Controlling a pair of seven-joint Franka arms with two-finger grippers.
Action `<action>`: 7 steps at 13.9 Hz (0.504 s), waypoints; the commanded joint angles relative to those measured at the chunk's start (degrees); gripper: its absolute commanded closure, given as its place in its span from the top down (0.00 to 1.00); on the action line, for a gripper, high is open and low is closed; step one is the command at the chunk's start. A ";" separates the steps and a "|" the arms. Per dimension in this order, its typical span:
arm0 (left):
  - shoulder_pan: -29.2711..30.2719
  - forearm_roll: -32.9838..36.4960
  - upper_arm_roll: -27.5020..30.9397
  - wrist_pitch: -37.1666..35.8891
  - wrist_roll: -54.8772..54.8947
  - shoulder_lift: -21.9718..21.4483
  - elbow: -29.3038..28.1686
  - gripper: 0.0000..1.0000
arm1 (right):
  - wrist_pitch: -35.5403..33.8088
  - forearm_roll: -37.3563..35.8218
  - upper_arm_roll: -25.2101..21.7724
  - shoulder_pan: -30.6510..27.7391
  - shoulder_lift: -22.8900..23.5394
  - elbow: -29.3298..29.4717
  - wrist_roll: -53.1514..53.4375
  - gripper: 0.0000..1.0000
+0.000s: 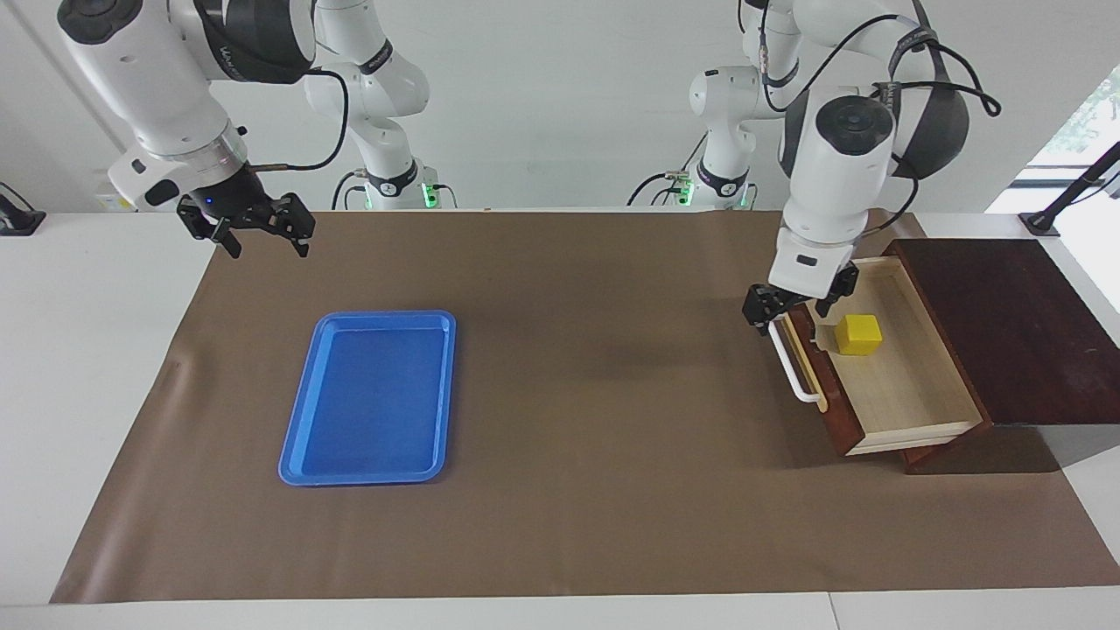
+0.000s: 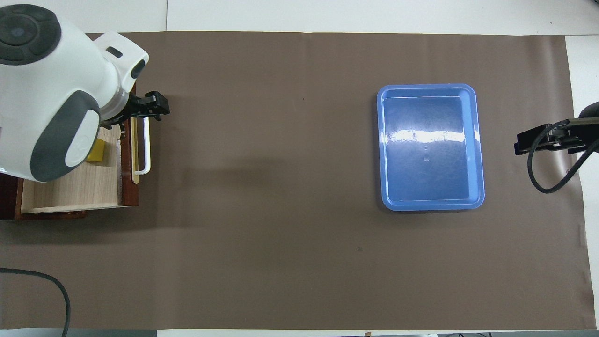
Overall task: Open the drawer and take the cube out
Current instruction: 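Release the handle and move the left gripper over the yellow cube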
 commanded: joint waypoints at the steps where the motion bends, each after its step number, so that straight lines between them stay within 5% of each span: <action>1: 0.22 -7.33 7.27 -1.55 0.31 1.00 3.21 1.00 | 1.32 1.08 0.51 -1.02 -1.19 -1.18 -2.66 1.00; 4: 0.22 -10.70 13.61 -1.72 -0.57 0.47 2.96 1.00 | 3.50 1.26 0.51 -1.02 -1.10 -1.18 -2.94 1.00; 7: 0.31 -10.97 16.96 -0.59 -13.25 -0.49 0.69 1.00 | 5.89 1.35 0.60 -0.84 -0.49 -1.01 11.88 1.00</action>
